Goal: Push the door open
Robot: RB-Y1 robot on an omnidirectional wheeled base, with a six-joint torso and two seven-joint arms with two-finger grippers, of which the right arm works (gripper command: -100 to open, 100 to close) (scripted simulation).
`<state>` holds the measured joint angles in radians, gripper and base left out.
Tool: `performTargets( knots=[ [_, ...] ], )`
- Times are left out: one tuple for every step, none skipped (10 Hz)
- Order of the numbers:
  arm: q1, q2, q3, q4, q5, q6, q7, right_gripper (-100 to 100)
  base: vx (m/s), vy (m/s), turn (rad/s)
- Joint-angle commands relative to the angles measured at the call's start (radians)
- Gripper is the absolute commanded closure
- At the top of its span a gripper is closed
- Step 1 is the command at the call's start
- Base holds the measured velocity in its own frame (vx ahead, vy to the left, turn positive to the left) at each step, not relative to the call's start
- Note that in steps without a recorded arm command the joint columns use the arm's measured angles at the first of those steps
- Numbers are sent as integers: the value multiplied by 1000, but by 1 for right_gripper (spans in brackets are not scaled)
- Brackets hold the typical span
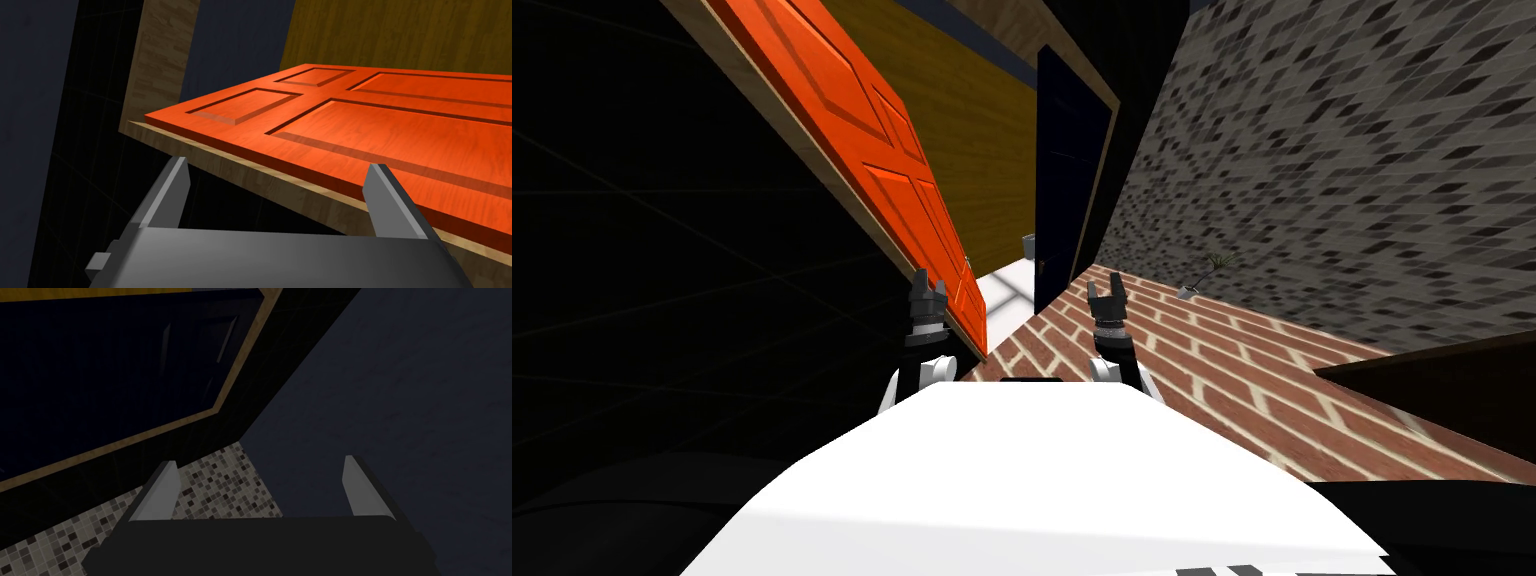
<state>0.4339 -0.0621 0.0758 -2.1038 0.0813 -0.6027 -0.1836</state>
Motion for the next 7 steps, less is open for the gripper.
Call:
performTargets(
  knots=[
    [-11, -4, 3, 28, 7, -5, -5, -100, 88, -41, 38],
    [-20, -7, 4, 51, 11, -10, -8, -100, 93, -44, 34],
    [-29, -9, 5, 74, 16, -14, -11, -100, 91, -45, 42],
    [-38, -11, 7, 96, 21, -18, -14, -100, 92, -43, 40],
    [-48, -13, 8, 119, 25, -23, -17, -100, 88, -46, 39],
    [-57, -15, 10, 142, 30, -27, -20, -100, 96, -56, 35],
    [-67, -17, 11, 166, 35, -32, -24, -100, 100, -51, 42]
  ],
)
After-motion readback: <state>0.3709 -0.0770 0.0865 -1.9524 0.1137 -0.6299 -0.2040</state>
